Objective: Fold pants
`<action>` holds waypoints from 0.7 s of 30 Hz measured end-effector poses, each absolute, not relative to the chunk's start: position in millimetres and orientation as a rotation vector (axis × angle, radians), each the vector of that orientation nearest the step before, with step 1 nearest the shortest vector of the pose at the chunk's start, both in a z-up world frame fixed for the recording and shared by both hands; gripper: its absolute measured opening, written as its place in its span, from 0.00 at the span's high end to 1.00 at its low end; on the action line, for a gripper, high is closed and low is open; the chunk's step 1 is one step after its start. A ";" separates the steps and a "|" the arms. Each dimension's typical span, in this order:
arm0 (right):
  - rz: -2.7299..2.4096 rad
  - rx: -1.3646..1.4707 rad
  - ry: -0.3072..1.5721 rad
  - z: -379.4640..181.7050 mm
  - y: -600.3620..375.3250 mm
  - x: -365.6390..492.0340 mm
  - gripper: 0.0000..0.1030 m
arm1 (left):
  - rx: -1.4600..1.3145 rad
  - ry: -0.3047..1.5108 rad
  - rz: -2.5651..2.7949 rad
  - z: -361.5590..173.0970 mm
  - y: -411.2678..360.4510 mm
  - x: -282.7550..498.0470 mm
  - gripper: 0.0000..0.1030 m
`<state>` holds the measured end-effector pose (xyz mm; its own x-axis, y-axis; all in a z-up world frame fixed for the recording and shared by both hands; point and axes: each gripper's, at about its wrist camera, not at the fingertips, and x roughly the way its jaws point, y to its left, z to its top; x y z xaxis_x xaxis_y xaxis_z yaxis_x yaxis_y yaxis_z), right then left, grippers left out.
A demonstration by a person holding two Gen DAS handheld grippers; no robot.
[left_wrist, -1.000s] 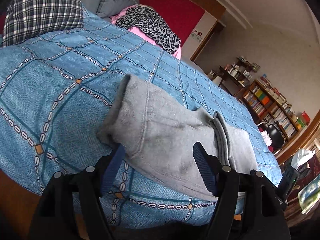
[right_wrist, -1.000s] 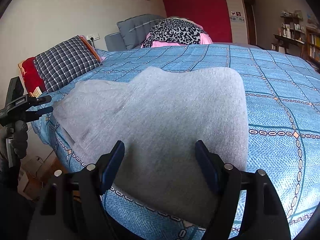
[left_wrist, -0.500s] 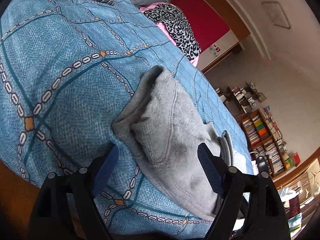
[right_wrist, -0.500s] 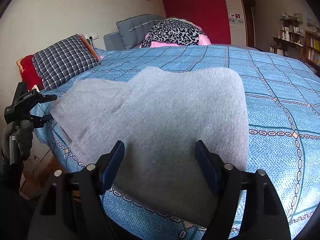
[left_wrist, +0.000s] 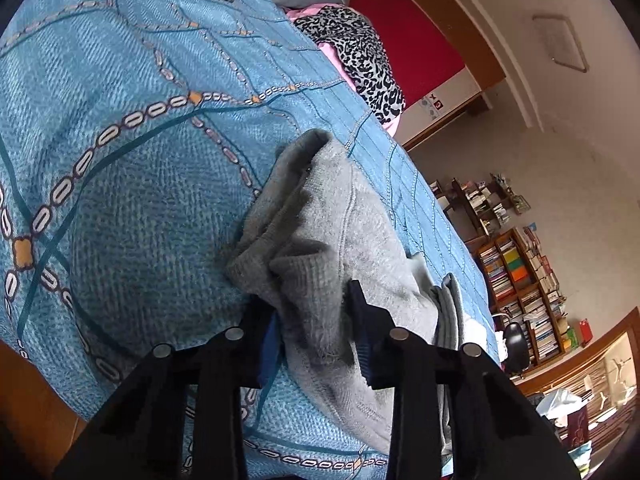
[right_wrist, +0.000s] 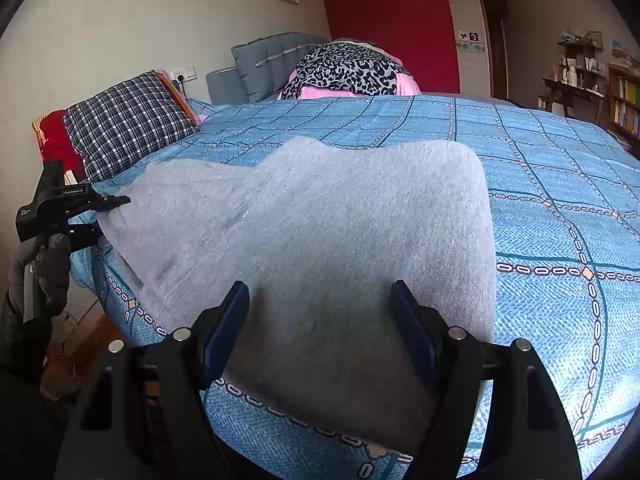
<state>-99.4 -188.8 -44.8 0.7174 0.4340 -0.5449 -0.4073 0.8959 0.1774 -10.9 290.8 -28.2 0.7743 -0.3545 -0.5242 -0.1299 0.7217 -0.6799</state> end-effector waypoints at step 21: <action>0.504 0.132 0.570 -36.3 -196.1 -102.1 0.28 | -0.307 0.475 -0.438 98.6 130.2 -12.0 0.79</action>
